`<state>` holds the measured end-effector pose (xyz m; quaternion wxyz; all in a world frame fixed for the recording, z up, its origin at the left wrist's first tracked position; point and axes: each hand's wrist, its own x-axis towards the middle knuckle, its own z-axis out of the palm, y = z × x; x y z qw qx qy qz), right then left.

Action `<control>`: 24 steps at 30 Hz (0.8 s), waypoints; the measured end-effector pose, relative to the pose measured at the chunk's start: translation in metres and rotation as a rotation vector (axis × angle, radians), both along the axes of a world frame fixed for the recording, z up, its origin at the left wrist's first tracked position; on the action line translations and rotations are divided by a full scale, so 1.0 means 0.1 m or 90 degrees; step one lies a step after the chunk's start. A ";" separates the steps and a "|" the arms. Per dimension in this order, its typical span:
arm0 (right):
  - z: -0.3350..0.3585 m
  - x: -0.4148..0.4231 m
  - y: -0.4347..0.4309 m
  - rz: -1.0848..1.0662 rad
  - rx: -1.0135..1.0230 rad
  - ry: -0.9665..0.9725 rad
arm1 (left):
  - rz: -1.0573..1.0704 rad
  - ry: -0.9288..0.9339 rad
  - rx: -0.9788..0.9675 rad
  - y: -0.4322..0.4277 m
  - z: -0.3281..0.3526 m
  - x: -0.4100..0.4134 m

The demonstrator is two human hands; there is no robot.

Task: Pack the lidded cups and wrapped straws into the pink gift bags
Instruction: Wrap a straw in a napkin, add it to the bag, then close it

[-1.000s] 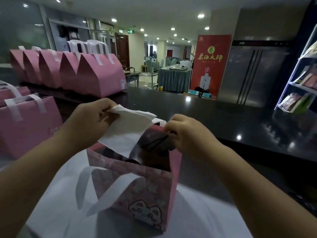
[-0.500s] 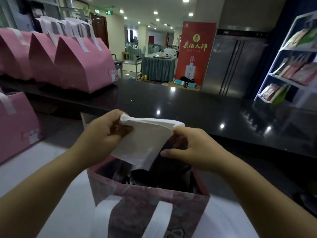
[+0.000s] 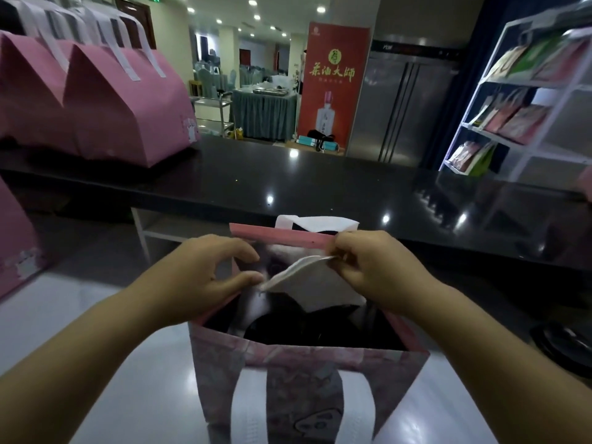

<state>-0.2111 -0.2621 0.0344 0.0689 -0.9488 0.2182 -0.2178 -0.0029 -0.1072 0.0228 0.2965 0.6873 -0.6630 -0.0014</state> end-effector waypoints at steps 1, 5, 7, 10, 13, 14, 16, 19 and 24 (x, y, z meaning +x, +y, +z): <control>-0.01 0.05 0.02 -0.023 -0.065 0.056 | -0.003 -0.003 0.001 0.00 -0.01 0.01; 0.03 0.17 0.07 -0.077 -0.099 0.194 | -0.013 0.012 0.000 0.01 -0.01 0.01; 0.08 0.13 0.11 -0.073 -0.039 0.171 | -0.020 0.022 -0.008 0.02 -0.01 0.01; 0.17 -0.04 0.22 -0.059 0.077 0.064 | -0.032 0.034 -0.015 0.04 0.00 0.01; 0.20 -0.26 0.34 -0.086 0.129 -0.026 | -0.048 0.041 -0.038 0.10 0.03 -0.02; 0.18 -0.35 0.38 -0.100 0.130 -0.050 | -0.052 0.048 -0.049 0.12 0.03 -0.03; 0.12 -0.50 0.47 -0.137 0.112 -0.087 | -0.050 0.069 -0.064 0.18 0.03 -0.05; -0.03 -0.72 0.60 -0.184 0.130 -0.099 | -0.034 0.093 -0.038 0.29 -0.04 -0.06; -0.16 -0.90 0.66 -0.219 0.241 0.053 | -0.011 0.106 0.135 0.42 -0.12 -0.05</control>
